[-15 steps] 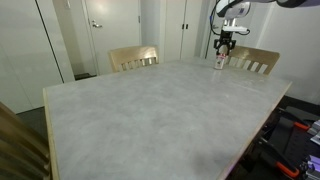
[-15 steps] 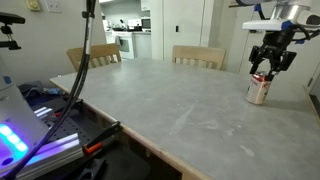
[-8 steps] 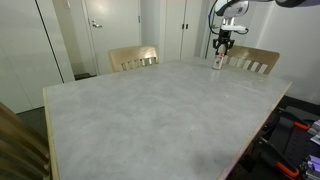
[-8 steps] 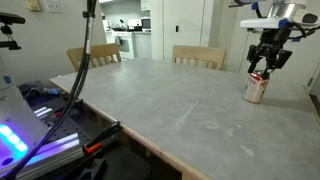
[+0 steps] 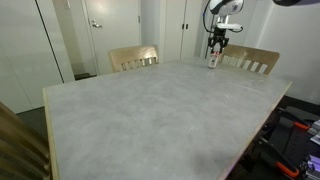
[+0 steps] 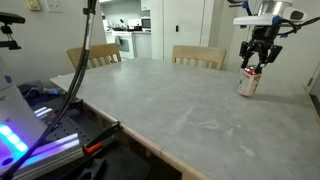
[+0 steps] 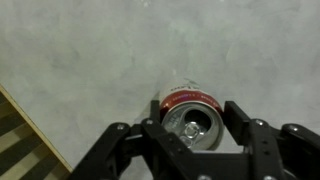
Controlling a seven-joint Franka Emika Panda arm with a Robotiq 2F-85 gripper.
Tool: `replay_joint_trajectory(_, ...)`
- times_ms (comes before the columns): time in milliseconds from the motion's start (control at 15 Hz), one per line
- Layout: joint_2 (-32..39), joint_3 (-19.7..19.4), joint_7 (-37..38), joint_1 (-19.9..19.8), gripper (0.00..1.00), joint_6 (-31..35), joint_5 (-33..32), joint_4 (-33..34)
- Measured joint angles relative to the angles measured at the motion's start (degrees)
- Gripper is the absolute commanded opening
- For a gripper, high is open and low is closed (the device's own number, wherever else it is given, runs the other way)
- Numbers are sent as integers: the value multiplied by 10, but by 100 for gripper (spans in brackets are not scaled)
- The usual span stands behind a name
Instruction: Move the can to the left side of the table
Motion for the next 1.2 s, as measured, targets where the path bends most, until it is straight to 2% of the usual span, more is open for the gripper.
replay_joint_trajectory(867, -35, 0, -105, 83, 40, 1, -50, -12)
replay_joint_trajectory(1200, -69, -1, -137, 108, 40, 1, -76, -52)
